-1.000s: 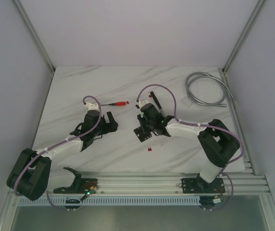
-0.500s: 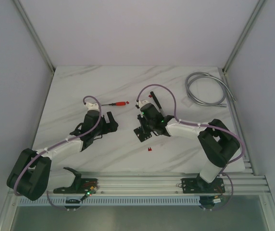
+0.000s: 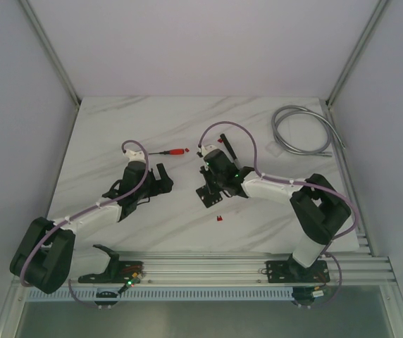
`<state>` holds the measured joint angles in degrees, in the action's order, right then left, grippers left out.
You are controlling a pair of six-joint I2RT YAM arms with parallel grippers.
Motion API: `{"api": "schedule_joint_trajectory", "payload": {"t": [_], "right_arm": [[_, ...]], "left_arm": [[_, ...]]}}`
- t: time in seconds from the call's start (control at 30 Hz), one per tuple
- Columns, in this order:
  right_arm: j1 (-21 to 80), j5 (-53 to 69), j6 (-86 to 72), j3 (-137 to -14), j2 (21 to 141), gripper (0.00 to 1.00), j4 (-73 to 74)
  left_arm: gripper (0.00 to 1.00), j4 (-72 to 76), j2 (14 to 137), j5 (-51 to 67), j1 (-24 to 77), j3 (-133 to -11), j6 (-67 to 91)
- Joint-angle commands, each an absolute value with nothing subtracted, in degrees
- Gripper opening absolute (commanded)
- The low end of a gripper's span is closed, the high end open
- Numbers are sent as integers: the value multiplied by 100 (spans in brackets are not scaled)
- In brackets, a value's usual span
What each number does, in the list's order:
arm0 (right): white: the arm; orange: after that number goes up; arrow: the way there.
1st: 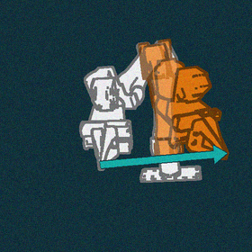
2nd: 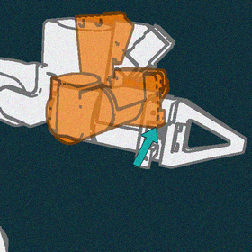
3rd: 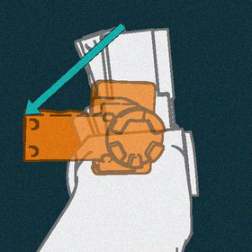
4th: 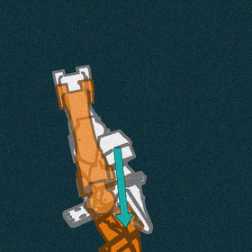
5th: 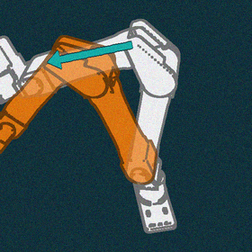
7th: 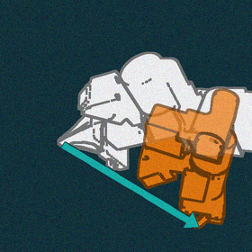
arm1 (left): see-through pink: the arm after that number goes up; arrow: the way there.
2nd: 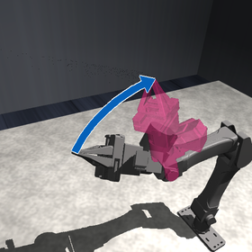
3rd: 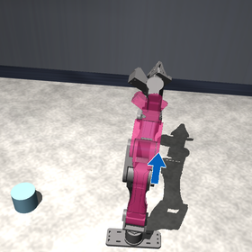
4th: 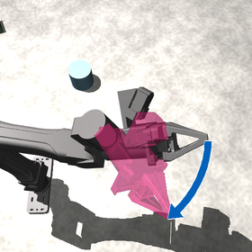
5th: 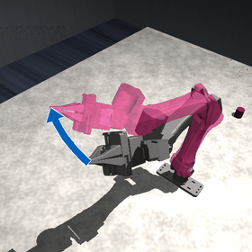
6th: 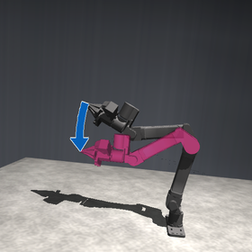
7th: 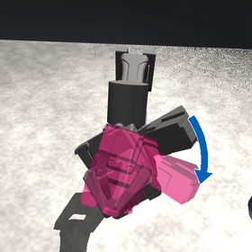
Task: Snap on the fuse box
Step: Install the fuse at the fuse box base.
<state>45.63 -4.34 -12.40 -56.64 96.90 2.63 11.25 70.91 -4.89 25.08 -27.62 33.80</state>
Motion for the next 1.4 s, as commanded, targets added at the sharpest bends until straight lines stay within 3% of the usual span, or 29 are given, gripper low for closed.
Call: {"api": "schedule_joint_trajectory", "payload": {"t": [0.0, 0.27, 0.4, 1.03, 1.37], "right_arm": [[4605, -556, -1235, -5896, 9863, 16, 397], [4614, -729, -1213, -5892, 9980, 5, 563], [4614, -857, -1179, -5796, 9944, 4, 650], [4460, -822, -1776, -5360, 9503, 16, 261], [4430, -882, -1820, -5277, 9366, 17, 258]], "left_arm": [[100, 1104, 6979, -431, 2470, -2698, 3340], [100, 1098, 6962, -431, 2470, -2697, 3340], [100, 1099, 6961, -433, 2471, -2702, 3342], [100, 1098, 6882, -457, 2469, -2668, 3352], [100, 1103, 6873, -457, 2468, -2677, 3365]]}}
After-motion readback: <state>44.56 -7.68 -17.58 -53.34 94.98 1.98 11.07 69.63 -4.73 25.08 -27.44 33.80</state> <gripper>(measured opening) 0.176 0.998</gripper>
